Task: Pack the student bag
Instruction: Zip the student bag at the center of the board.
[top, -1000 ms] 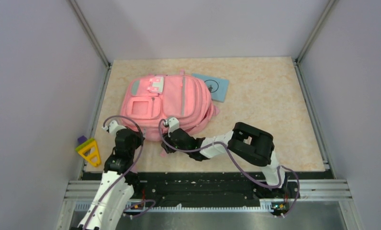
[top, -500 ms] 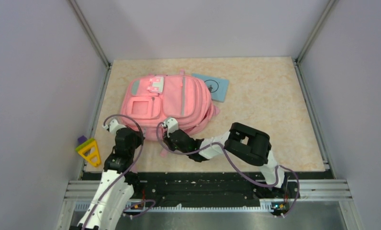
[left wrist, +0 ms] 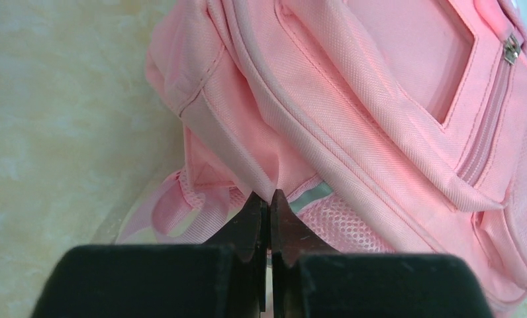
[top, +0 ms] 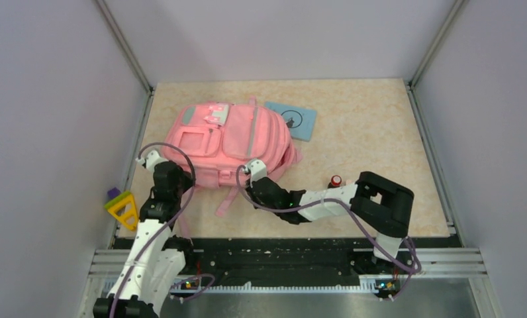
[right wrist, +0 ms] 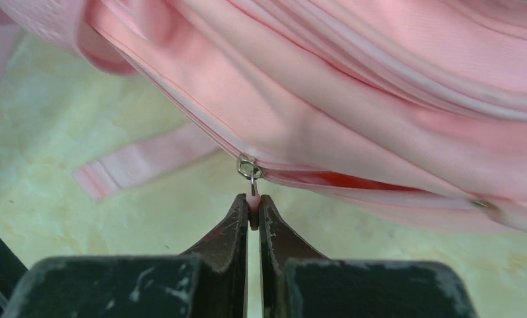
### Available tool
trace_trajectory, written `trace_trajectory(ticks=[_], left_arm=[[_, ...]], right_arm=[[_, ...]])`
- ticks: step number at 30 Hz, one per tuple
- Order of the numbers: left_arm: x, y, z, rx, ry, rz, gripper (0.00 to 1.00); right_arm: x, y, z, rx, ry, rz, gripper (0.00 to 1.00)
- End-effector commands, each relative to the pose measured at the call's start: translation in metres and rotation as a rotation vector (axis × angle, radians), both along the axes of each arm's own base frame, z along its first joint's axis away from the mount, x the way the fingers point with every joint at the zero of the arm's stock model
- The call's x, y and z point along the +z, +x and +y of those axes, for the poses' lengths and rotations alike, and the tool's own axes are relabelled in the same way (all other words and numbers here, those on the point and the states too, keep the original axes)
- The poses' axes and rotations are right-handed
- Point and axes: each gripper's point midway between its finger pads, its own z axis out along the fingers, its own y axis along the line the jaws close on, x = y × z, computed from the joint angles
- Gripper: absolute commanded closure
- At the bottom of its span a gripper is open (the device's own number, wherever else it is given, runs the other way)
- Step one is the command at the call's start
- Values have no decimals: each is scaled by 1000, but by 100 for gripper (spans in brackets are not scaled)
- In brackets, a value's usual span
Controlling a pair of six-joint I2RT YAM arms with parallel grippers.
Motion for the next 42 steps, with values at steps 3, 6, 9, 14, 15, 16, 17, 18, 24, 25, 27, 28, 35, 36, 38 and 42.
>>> trace_trajectory(ticks=[3,6,9,14,15,16,17,18,24,25,27,28,35,36,38,42], left_arm=[[64,44,46,129,55,-198,100],[63,58,58,140,53,-186,100],[66,70,69,156,96,-171,100],[72,88,85,188,171,-140,100],[70,91,85,176,173,-129,100],[69,94,81,151,168,-121,100],[68,96,75,111,159,-113,97],[64,96,66,58,152,-96,85],[47,67,23,-75,96,-54,25],[46,60,15,-92,93,-61,23],[45,43,-4,-133,80,-75,22],[43,35,-12,-143,71,-79,22],[24,-2,-77,-261,-150,-118,22],[18,-6,-83,-270,-181,-118,22],[13,-10,-93,-285,-223,-117,22],[-1,-15,-102,-287,-270,-98,22]], right_arm=[[1,12,-59,-89,-113,33,100],[2,22,-75,-102,-141,36,100],[4,37,-92,-141,-160,38,100],[8,58,-106,-179,-131,77,100],[11,60,-105,-172,-129,74,100],[14,60,-102,-153,-128,70,100],[19,59,-97,-117,-118,67,100],[22,56,-92,-85,-106,70,100],[30,39,-73,41,-50,110,100],[29,37,-71,49,-44,119,100],[28,35,-67,64,-30,133,100],[27,33,-65,71,-26,140,100],[27,33,-59,84,-9,149,100],[27,34,-59,84,-8,149,100],[28,33,-57,88,-2,151,100],[29,32,-55,97,9,154,100]])
